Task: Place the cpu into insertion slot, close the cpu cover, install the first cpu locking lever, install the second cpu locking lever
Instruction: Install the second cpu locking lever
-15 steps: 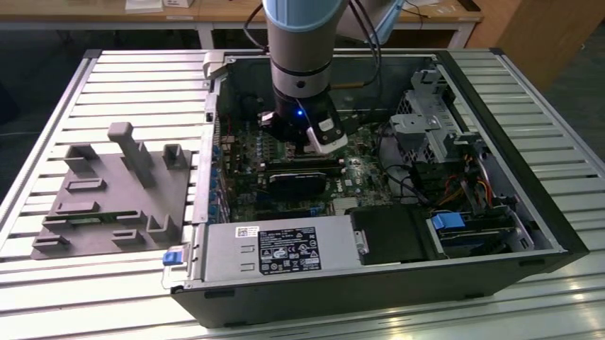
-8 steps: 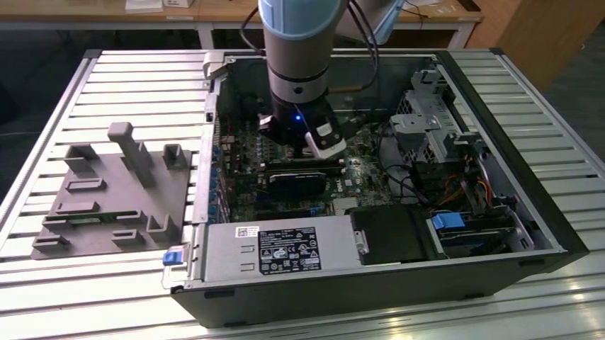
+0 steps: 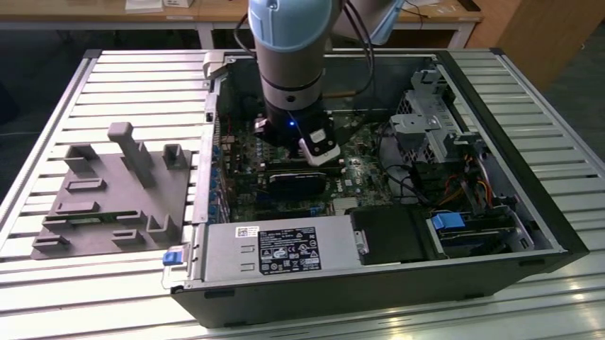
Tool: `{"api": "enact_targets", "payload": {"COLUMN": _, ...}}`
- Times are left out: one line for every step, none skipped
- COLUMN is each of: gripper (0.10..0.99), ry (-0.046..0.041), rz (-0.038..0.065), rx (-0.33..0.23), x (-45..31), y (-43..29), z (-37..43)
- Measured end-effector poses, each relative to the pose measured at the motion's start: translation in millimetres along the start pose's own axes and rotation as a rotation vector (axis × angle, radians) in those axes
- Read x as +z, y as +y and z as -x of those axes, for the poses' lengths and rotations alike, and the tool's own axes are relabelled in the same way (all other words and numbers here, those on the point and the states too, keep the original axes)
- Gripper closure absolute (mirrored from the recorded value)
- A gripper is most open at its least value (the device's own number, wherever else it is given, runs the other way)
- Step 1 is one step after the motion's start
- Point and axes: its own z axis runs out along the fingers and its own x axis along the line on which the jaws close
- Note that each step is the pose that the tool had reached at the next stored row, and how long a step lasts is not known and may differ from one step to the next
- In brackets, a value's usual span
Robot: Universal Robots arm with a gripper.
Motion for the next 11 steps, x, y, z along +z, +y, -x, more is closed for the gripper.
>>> {"api": "enact_targets", "payload": {"gripper": 0.980, "ry": -0.0006, "rz": 0.005, "rx": 0.000, "x": 0.2, "y": -1.4, "z": -0.8}}
{"api": "enact_targets", "payload": {"gripper": 0.980, "ry": -0.0014, "rz": 0.009, "rx": 0.000, "x": 0.4, "y": -2.9, "z": -1.5}}
{"api": "enact_targets", "payload": {"gripper": 0.980, "ry": -0.0024, "rz": 0.013, "rx": 0.000, "x": 0.7, "y": -4.4, "z": -2.1}}
{"api": "enact_targets", "payload": {"gripper": 0.980, "ry": -0.0031, "rz": 0.017, "rx": 0.000, "x": 1.0, "y": -5.8, "z": -2.6}}
{"api": "enact_targets", "payload": {"gripper": 0.980, "ry": -0.0036, "rz": 0.022, "rx": 0.000, "x": 1.4, "y": -7.1, "z": -3.2}}
{"api": "enact_targets", "payload": {"gripper": 0.980, "ry": -0.0039, "rz": 0.026, "rx": 0.000, "x": 1.9, "y": -7.9, "z": -3.8}}
{"api": "enact_targets", "payload": {"gripper": 0.980, "ry": -0.0045, "rz": 0.029, "rx": 0.000, "x": 2.6, "y": -8.3, "z": -4.6}}
{"api": "enact_targets", "payload": {"gripper": 0.980, "ry": -0.0052, "rz": 0.032, "rx": 0.000, "x": 3.3, "y": -8.6, "z": -5.5}}
{"api": "enact_targets", "payload": {"gripper": 0.980, "ry": -0.0060, "rz": 0.034, "rx": 0.000, "x": 4.0, "y": -8.9, "z": -6.4}}
{"api": "enact_targets", "payload": {"gripper": 0.980, "ry": -0.0068, "rz": 0.035, "rx": 0.000, "x": 4.7, "y": -9.1, "z": -7.2}}
{"api": "enact_targets", "payload": {"gripper": 0.980, "ry": -0.0072, "rz": 0.036, "rx": -0.001, "x": 5.2, "y": -9.4, "z": -8.0}}
